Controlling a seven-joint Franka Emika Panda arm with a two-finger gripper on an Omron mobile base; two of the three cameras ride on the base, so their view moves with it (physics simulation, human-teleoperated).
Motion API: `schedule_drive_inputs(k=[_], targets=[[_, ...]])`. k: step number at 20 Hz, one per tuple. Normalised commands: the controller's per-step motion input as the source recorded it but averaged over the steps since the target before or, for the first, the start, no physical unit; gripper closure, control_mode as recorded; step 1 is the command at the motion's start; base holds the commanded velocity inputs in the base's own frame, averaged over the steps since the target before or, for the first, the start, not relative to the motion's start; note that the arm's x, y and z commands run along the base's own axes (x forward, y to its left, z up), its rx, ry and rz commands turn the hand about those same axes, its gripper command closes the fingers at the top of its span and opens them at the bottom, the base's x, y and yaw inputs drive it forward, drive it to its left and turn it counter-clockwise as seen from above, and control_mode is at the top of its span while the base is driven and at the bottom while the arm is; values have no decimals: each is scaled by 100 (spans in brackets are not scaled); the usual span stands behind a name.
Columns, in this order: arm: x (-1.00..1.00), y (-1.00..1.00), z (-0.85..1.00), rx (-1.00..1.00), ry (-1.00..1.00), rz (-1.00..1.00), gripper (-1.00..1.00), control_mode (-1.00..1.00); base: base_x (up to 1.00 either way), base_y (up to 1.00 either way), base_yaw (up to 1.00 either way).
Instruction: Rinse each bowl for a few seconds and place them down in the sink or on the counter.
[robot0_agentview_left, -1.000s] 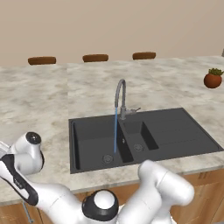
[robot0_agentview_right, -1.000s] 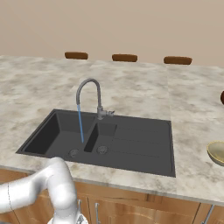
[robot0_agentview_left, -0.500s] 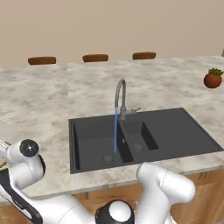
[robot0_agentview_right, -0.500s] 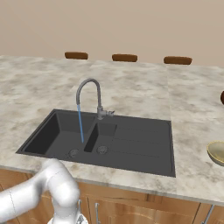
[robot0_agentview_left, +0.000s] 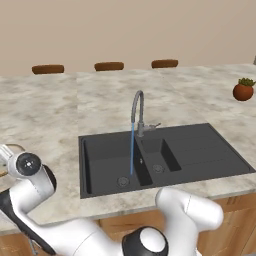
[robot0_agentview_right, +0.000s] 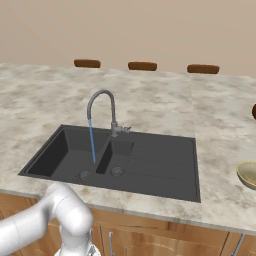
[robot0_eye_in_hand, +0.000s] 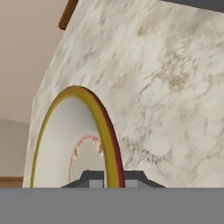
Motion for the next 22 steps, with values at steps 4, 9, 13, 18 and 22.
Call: schedule_drive_inputs(k=[4, 9, 13, 18, 22], targets=[[0, -42, 44, 0, 0, -21, 100, -100, 0, 0, 0], [-5, -43, 29, 0, 0, -15, 100, -100, 0, 0, 0], [-9, -37, 12, 0, 3, -18, 100, -100, 0, 0, 0], [0, -51, 3, 2, 6, -14, 100, -100, 0, 0, 0], [0, -52, 0, 2, 1, -11, 100, -100, 0, 0, 0]])
